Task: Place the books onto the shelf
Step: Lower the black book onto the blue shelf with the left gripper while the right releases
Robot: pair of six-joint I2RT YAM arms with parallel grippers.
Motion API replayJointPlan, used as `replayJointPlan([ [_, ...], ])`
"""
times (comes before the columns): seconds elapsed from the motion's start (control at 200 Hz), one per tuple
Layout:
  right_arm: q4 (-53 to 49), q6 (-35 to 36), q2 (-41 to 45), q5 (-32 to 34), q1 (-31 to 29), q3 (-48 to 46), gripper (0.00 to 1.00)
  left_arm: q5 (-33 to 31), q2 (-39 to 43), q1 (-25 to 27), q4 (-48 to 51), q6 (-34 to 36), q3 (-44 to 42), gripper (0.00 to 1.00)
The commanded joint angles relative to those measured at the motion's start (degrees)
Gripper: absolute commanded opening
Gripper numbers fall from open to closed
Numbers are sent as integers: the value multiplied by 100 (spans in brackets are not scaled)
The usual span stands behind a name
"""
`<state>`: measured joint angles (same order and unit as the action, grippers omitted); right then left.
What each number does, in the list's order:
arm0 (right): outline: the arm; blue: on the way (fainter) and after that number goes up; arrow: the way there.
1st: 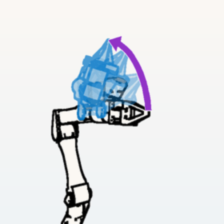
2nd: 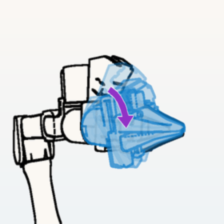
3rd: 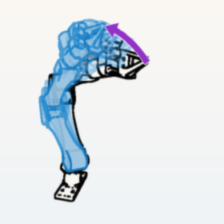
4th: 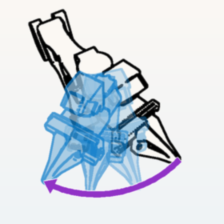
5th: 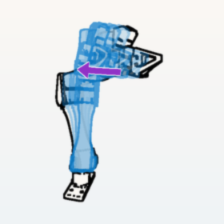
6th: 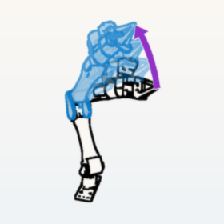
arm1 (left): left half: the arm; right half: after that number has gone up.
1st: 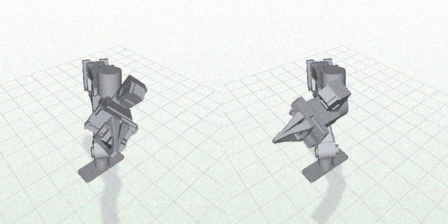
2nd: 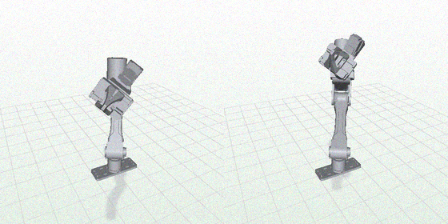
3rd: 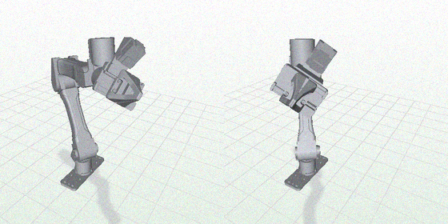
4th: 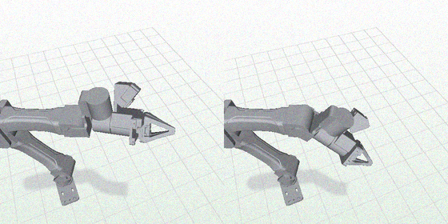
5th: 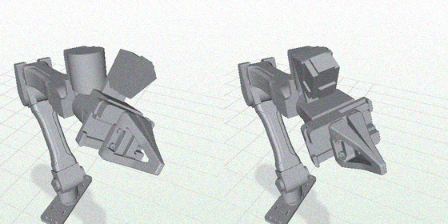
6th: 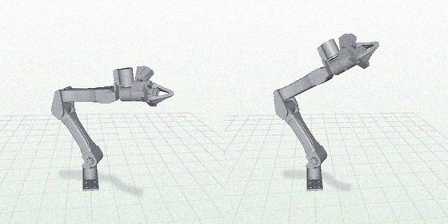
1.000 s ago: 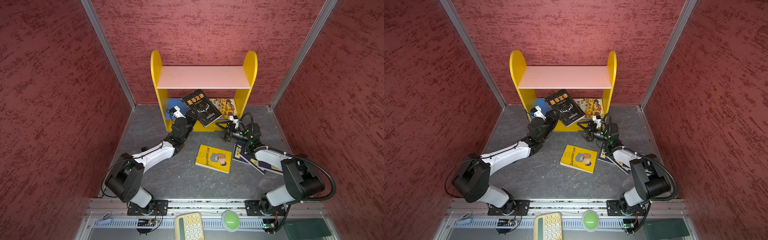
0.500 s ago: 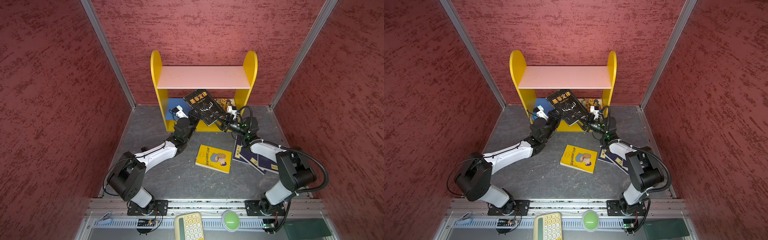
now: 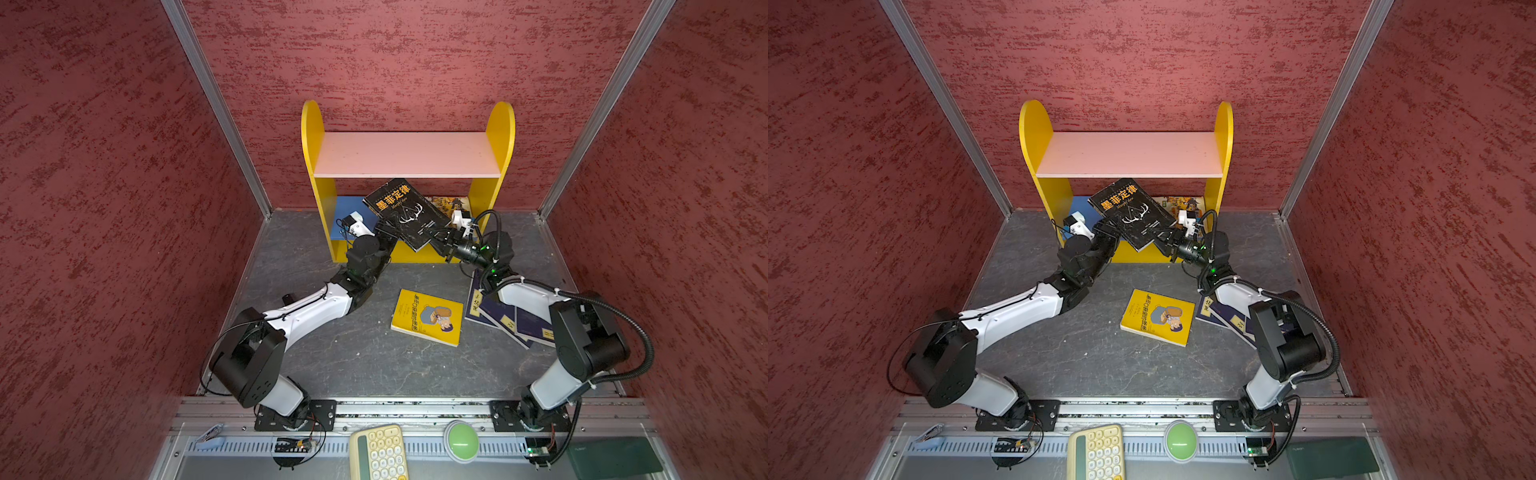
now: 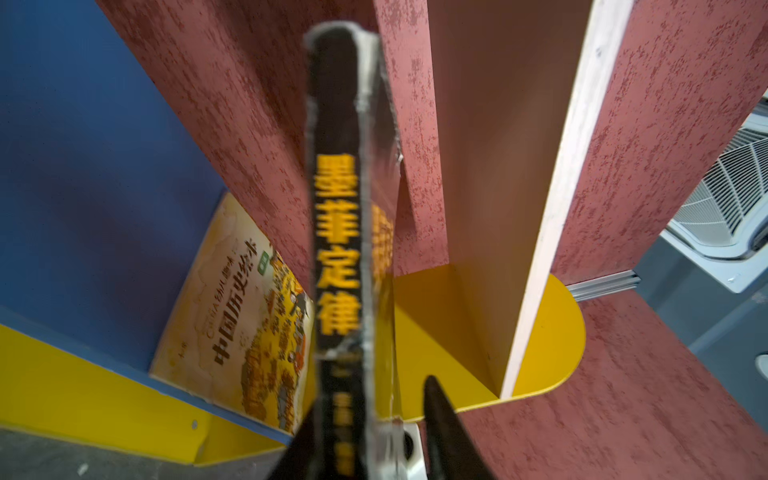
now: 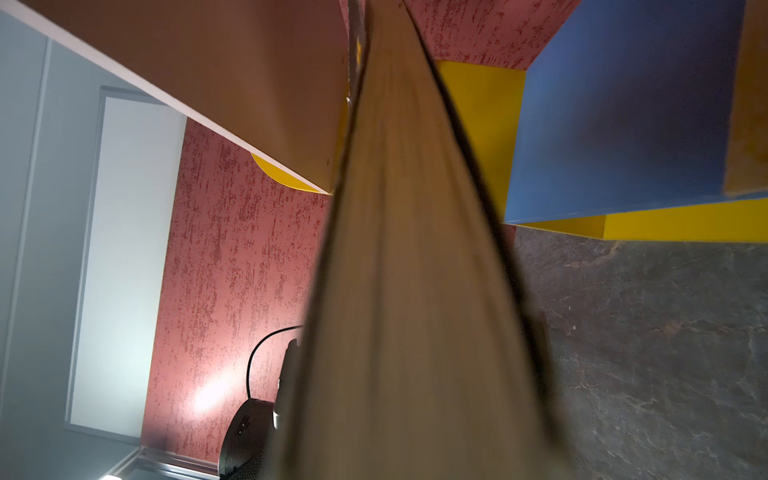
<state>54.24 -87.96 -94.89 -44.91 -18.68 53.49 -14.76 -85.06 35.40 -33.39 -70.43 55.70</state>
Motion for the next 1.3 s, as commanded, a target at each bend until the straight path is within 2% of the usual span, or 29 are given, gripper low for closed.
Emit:
replayJointPlan([
  [0.0, 27, 185, 68, -489, 185, 288, 6, 745, 480, -408, 407, -55, -274, 59],
  [0.09, 362, -64, 91, -1089, 373, 259, 6, 1354, 867, -853, 944, -19, -598, 72],
  [0.185, 767, -348, 148, -1612, 577, 155, 8, 1966, 1353, -1289, 1897, 333, -688, 81],
  [0.281, 923, -478, 268, -2148, 723, 54, 8, 2876, 1729, -1840, 2785, 882, -598, 87],
  [0.441, 845, -428, 519, -2843, 821, -32, 9, 4860, 1821, -2658, 3597, 1559, -380, 89],
  [0.566, 410, -122, 696, -3223, 833, 27, 10, 5681, 1754, -2766, 3421, 1764, -341, 90],
  [0.651, -12, 165, 777, -3359, 837, 89, 10, 6016, 1633, -2745, 3200, 1755, -279, 90],
  [0.802, -102, 188, 805, -3482, 841, 140, 10, 6484, 1412, -2625, 2544, 1597, -246, 89],
  [0.937, -67, 113, 749, -3511, 844, 151, 10, 6711, 1250, -2439, 2323, 1611, -144, 81],
  [1.067, 9, 71, 718, -3490, 845, 147, 10, 6802, 1098, -2289, 2289, 1681, -60, 66],
  [1.207, 240, -39, 624, -3387, 841, 140, 10, 6818, 975, -2213, 2187, 1662, -11, 43],
  [1.298, 781, -427, 451, -3282, 844, 104, 10, 6799, 909, -2217, 2144, 1649, 30, 28],
])
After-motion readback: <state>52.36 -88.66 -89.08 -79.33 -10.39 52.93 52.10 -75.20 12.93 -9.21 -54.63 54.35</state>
